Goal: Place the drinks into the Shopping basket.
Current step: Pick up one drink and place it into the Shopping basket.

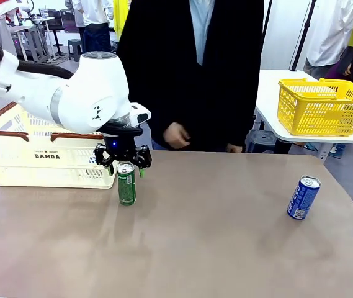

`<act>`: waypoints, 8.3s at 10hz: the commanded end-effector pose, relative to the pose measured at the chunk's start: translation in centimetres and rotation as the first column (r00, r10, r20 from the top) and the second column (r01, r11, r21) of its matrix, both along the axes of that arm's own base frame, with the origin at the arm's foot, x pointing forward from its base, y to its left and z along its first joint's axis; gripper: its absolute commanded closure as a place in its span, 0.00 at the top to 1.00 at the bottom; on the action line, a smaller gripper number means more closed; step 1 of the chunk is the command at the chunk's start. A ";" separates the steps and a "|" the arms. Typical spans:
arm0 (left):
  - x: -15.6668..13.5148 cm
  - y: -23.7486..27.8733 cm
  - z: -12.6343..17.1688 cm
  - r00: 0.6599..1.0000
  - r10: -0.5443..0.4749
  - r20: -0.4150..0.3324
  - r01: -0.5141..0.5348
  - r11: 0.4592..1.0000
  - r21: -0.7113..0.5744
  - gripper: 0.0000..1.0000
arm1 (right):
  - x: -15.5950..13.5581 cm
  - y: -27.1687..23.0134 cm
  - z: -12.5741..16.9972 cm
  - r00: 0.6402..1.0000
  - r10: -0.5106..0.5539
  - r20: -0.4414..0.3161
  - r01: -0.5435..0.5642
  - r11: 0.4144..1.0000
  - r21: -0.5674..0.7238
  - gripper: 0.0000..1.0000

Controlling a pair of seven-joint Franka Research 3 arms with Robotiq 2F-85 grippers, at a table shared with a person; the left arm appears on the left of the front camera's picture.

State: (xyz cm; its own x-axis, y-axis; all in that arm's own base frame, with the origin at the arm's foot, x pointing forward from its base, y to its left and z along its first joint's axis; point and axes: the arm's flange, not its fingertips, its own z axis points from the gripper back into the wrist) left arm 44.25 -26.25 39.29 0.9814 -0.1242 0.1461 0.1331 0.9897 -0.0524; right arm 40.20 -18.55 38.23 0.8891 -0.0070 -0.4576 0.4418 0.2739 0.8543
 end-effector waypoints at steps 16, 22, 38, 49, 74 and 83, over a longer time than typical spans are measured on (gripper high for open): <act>-4.3 4.4 20.2 0.984 -0.037 0.175 0.076 0.972 -0.224 0.00 | -0.2 0.3 0.3 1.000 -0.009 -0.006 0.009 1.000 -0.010 1.00; 7.2 20.4 23.5 0.898 0.366 0.245 -0.309 0.919 -0.244 0.00 | -0.2 0.3 0.3 1.000 -0.009 -0.006 0.009 1.000 -0.010 1.00; 14.0 22.7 2.3 0.967 0.145 0.211 -0.173 0.978 0.120 0.00 | -0.2 0.3 0.3 1.000 -0.009 -0.006 0.009 1.000 -0.010 1.00; 0.9 30.3 17.4 0.972 0.104 0.212 -0.012 0.917 -0.398 1.00 | -0.2 0.3 0.3 1.000 -0.009 -0.006 0.009 1.000 -0.010 1.00; -12.6 50.5 8.4 0.998 -0.021 0.066 0.068 0.430 -0.900 1.00 | -2.0 14.8 7.2 0.897 0.422 -0.127 -0.399 0.654 -0.643 1.00; -12.6 50.5 8.4 0.998 -0.021 0.066 0.068 0.430 -0.900 1.00 | -0.9 18.0 6.9 0.874 0.275 0.401 0.234 0.484 -0.843 1.00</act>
State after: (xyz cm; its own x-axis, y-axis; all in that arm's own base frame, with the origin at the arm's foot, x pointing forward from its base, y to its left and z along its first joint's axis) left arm 31.76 24.43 47.56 0.9687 0.0445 0.2442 0.2093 0.3827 -0.8999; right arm 39.25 -0.53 44.85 0.9704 -0.1403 0.1967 0.0867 0.9621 0.2587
